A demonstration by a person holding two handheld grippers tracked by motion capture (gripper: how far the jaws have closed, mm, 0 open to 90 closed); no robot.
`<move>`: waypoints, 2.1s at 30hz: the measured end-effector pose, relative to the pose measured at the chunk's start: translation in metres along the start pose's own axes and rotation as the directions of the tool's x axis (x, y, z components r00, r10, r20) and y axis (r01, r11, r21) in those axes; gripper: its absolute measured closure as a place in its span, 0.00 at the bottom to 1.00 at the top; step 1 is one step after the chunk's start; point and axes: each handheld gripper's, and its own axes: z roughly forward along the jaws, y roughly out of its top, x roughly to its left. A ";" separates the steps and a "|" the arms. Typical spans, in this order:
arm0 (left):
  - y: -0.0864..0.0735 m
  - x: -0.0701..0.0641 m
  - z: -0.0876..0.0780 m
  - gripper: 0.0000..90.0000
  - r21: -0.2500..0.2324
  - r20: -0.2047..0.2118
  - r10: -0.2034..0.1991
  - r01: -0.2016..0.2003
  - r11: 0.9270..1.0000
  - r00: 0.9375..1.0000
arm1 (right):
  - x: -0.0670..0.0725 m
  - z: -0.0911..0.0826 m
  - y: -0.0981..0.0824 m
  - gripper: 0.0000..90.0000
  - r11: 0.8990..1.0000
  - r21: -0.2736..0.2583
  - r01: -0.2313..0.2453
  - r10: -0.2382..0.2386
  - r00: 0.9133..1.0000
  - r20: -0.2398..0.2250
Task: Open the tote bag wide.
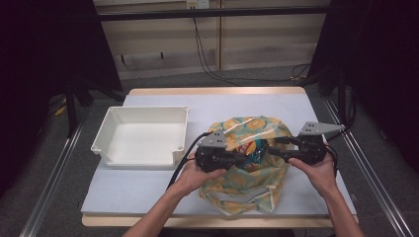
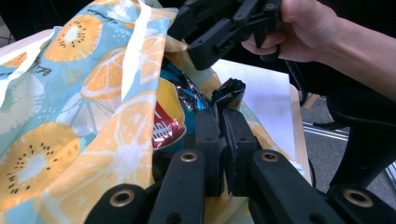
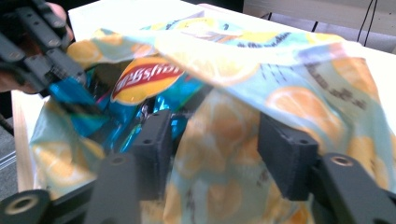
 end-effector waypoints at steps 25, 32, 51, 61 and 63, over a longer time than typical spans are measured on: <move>-0.011 -0.015 -0.005 0.96 0.022 0.050 0.017 -0.018 1.000 0.999 | -0.068 0.021 0.026 1.00 0.994 -0.021 -0.104 0.106 0.993 0.056; -0.009 -0.013 -0.013 0.97 0.003 0.068 0.009 -0.009 1.000 0.998 | -0.082 0.038 0.022 1.00 0.991 0.011 -0.137 0.135 0.987 0.088; 0.033 0.002 -0.016 0.97 -0.089 0.038 -0.004 0.007 0.996 0.999 | -0.063 0.046 0.024 1.00 0.997 0.039 -0.064 0.063 0.997 0.033; 0.052 0.002 -0.028 0.97 -0.175 0.033 -0.022 0.027 0.984 0.999 | -0.065 0.048 0.022 1.00 0.997 0.024 -0.075 0.073 0.995 0.069; 0.056 0.004 -0.029 0.97 -0.169 0.019 -0.012 0.016 0.985 1.000 | -0.064 0.049 0.022 1.00 0.998 0.029 -0.062 0.060 0.996 0.066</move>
